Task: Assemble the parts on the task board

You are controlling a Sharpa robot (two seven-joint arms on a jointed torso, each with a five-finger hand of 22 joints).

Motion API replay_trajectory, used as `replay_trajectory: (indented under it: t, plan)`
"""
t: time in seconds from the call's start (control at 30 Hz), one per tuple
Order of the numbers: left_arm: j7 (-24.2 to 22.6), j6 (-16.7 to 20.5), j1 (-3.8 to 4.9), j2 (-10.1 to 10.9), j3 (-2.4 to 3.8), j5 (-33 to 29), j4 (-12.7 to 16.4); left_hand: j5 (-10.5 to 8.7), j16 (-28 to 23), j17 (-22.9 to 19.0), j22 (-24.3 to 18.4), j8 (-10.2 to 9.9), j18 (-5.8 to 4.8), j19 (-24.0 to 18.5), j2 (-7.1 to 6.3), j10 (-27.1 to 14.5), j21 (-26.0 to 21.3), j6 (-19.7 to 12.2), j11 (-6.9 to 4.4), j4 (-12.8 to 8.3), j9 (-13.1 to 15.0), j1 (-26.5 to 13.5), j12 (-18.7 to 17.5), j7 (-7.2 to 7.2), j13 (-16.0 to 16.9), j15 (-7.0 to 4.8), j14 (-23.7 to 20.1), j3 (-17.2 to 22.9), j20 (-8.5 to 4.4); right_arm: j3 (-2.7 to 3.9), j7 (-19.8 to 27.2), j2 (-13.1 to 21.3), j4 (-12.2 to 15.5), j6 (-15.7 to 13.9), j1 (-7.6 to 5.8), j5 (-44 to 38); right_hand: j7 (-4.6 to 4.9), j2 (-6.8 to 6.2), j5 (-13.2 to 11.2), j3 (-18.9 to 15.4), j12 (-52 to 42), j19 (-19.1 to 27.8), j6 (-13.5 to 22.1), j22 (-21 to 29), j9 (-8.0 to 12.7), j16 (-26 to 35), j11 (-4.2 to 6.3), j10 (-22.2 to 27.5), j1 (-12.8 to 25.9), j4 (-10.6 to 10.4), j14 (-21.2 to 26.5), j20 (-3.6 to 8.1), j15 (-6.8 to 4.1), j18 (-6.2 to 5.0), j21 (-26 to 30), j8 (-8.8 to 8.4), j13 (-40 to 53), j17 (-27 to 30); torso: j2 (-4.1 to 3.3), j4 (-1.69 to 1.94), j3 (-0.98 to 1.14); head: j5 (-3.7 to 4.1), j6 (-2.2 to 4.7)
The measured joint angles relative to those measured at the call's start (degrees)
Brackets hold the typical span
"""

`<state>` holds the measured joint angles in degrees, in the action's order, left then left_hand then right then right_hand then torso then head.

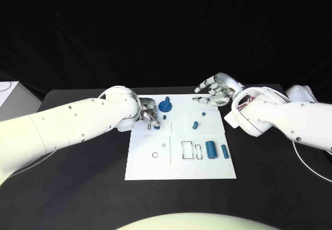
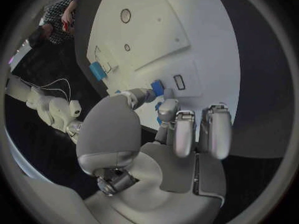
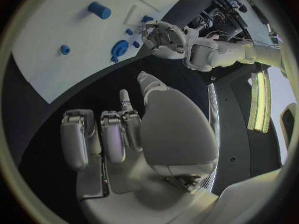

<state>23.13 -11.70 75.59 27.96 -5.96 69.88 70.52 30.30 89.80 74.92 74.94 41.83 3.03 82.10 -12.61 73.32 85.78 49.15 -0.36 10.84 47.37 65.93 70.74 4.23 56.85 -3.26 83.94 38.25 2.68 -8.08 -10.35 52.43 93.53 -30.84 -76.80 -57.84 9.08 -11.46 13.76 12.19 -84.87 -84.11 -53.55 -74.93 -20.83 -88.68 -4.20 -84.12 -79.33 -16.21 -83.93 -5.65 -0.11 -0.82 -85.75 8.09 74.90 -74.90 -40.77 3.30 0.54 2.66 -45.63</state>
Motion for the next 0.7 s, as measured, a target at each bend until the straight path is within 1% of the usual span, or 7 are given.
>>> replay_trajectory:
  t: [0.07,0.3,0.43,0.5,0.53,0.57,0.7]
  plan:
    - [0.07,0.06,0.00,0.00,-0.01,-0.40,-0.07,-0.01,0.00,0.00,0.00,0.00,0.00,0.00,0.51,0.08,0.00,0.01,0.08,-0.01,0.01,-0.52,0.00,0.00,0.00,0.00,0.00,-0.02,0.00,0.00,0.00,0.01,0.00,0.00,0.00,0.00,0.00,0.00,0.00,0.00,0.00,0.00,0.00,0.00,0.00,0.00,0.00,0.00,0.00,0.00,0.00,0.00,0.00,0.00,0.00,0.00,0.00,0.00,0.01,0.00,0.01,0.04,-0.02]
    - [0.35,0.36,-0.02,0.01,-0.02,-1.59,-0.24,-0.02,0.00,0.00,0.00,-0.47,0.00,0.00,0.40,0.41,0.00,0.05,-0.26,-0.66,1.40,-2.11,0.00,-0.12,0.00,0.00,0.00,-0.65,0.00,0.00,0.00,0.02,-0.02,0.00,0.00,0.00,0.00,0.00,0.00,-0.17,0.00,0.00,0.00,0.01,0.00,0.00,0.00,0.00,0.00,-0.17,0.00,0.00,0.00,0.00,0.00,0.00,0.00,0.00,0.01,-0.01,0.02,0.15,-0.07]
    - [0.57,0.55,-0.03,0.02,-0.03,-2.06,-0.32,-0.02,0.00,0.00,0.00,-0.83,-0.01,0.00,0.47,0.53,-0.01,0.33,-0.37,-0.73,1.43,-2.99,0.00,-0.79,-0.01,-0.21,0.21,-0.71,0.00,0.00,0.00,0.03,-0.02,0.00,0.00,0.00,0.00,0.00,0.00,-0.17,0.00,0.00,0.00,0.01,0.00,0.00,0.00,0.00,0.00,-0.17,0.00,0.00,0.00,0.00,0.00,0.00,0.00,0.00,0.00,-0.03,0.02,0.16,-0.08]
    - [0.69,0.65,-0.03,0.03,-0.03,-2.28,-0.37,-0.34,0.00,0.00,-0.01,-1.50,0.00,0.00,0.54,0.63,-0.19,0.69,-0.47,-0.98,1.42,-3.69,0.00,-1.16,0.11,-0.42,0.00,-0.94,0.00,0.00,0.00,0.03,-0.02,0.00,0.00,0.00,0.00,0.00,0.00,-0.17,0.00,0.00,0.00,0.01,0.00,0.00,0.00,0.00,0.00,-0.17,0.00,0.00,0.00,0.00,0.00,0.00,0.00,0.00,0.01,-0.03,0.03,0.16,-0.11]
    - [0.74,0.69,-0.03,0.03,-0.03,-2.40,-0.40,-0.36,0.00,0.00,-0.01,-1.72,0.00,0.00,0.51,0.63,-0.24,0.83,-0.47,-1.73,1.37,-4.03,0.00,-1.30,0.12,-0.42,0.00,-0.20,0.00,0.00,0.00,0.03,-0.02,0.00,0.00,0.00,0.00,0.02,0.00,-0.17,0.00,0.00,0.00,0.01,0.00,0.00,0.00,0.00,0.02,-0.17,0.00,0.00,0.00,0.00,0.00,0.00,0.00,0.00,0.00,-0.03,0.04,0.16,-0.12]
    - [0.78,0.73,-0.04,0.03,-0.04,-2.49,-0.41,-0.49,0.00,0.00,-0.01,-1.81,0.00,0.00,0.25,0.63,-0.24,0.83,-0.47,-3.21,1.23,-4.27,0.00,-1.30,0.19,-0.42,0.00,1.28,0.00,0.00,0.00,0.03,-0.03,0.00,0.00,0.00,0.00,0.17,0.00,-0.17,0.00,0.00,0.00,0.01,0.00,0.00,0.00,0.00,0.17,-0.17,0.00,0.00,0.00,0.00,0.00,-0.01,0.00,0.00,0.00,-0.03,0.03,0.20,-0.12]
    - [0.96,0.94,-0.05,0.03,-0.04,-2.91,-0.46,-0.50,0.00,0.00,-0.01,-2.38,-0.01,0.00,0.35,0.63,-0.24,0.94,-0.47,-3.51,1.23,-4.77,0.00,-1.39,0.30,-0.42,0.00,1.11,0.00,0.00,0.00,0.05,-0.03,0.00,0.00,0.00,0.00,0.31,0.00,-0.17,0.00,0.00,0.00,0.01,0.00,0.00,0.00,0.00,0.31,-0.17,0.00,0.00,0.00,0.00,0.00,-0.01,0.00,0.00,0.00,-0.02,0.04,0.25,-0.11]
